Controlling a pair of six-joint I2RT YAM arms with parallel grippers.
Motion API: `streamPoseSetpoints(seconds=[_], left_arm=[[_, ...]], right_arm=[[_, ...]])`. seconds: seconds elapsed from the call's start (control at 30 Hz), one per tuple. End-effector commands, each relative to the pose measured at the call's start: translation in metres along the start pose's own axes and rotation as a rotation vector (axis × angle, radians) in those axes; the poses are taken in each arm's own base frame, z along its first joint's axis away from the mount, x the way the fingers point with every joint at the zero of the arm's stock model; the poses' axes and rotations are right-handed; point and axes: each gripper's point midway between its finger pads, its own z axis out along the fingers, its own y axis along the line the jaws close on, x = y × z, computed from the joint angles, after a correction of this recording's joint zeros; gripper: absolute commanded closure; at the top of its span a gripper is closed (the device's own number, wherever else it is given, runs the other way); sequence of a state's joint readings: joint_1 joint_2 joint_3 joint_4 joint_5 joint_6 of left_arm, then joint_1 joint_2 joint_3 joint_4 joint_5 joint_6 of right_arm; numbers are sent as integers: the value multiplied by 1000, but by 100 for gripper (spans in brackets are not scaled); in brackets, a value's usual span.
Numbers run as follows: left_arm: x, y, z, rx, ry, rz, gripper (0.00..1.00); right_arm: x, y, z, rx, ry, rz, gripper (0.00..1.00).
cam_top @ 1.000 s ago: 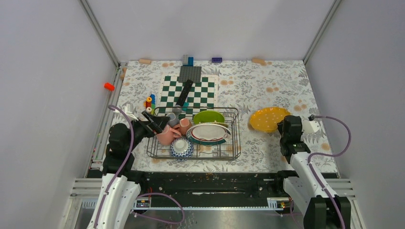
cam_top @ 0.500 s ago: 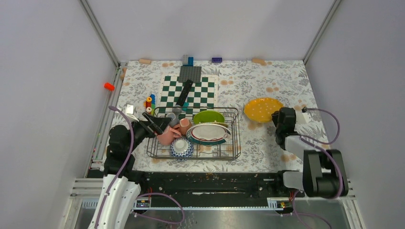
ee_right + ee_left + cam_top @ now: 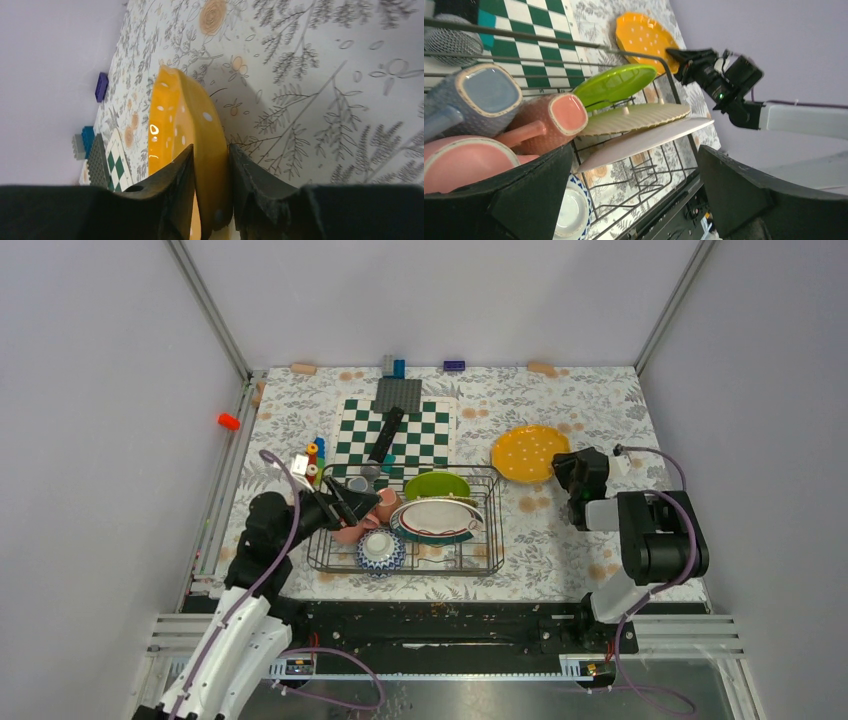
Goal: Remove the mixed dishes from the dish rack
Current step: Place the plate at the center of the board, then pick up the plate from the dish rack.
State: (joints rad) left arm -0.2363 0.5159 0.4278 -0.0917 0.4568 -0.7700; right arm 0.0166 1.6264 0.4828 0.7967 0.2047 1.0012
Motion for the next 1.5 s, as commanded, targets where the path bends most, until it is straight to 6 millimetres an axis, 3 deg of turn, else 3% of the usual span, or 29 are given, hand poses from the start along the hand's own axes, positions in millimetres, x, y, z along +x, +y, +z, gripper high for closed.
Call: streamPoseSetpoints(seconds=[0.0,0.07,0.3,0.37,0.5,0.57,0.73,0.9,1.03,1.23,1.33,1.47], left_arm=[[-1,-13,11,61,17,65,1],[1,-11,14,51,29,72,1],[1,-16,16,88,41,118,1],[1,-20,16,108,44,133,1],[-1,-14,19,89,34,156,1],[-2,-12,22,79,36,157,1],[0,-16,27,114,53,160,1],[5,-22,28,163,86,167,1],[14,-36,26,241,121,232,1],[50,-47,39,297,244,426,1],[54,-36,48,234,268,471,1],[60,-36,51,270,287,528,2]], right_arm=[[-10,46,9,-154,-6,2,56],[-7,35,8,-121,-6,-3,42],[-6,15,-2,-28,6,-51,22],[-7,11,-8,-4,18,-64,2],[-15,-7,-30,109,11,-94,0],[-26,-7,-44,121,-16,-128,0],[-51,26,-89,-1,-46,-251,0],[-39,95,-143,-373,70,-315,0],[-14,133,-184,-609,252,-359,0],[12,160,-234,-932,398,-338,0],[16,159,-247,-979,422,-340,0],[14,160,-254,-1001,405,-350,0]])
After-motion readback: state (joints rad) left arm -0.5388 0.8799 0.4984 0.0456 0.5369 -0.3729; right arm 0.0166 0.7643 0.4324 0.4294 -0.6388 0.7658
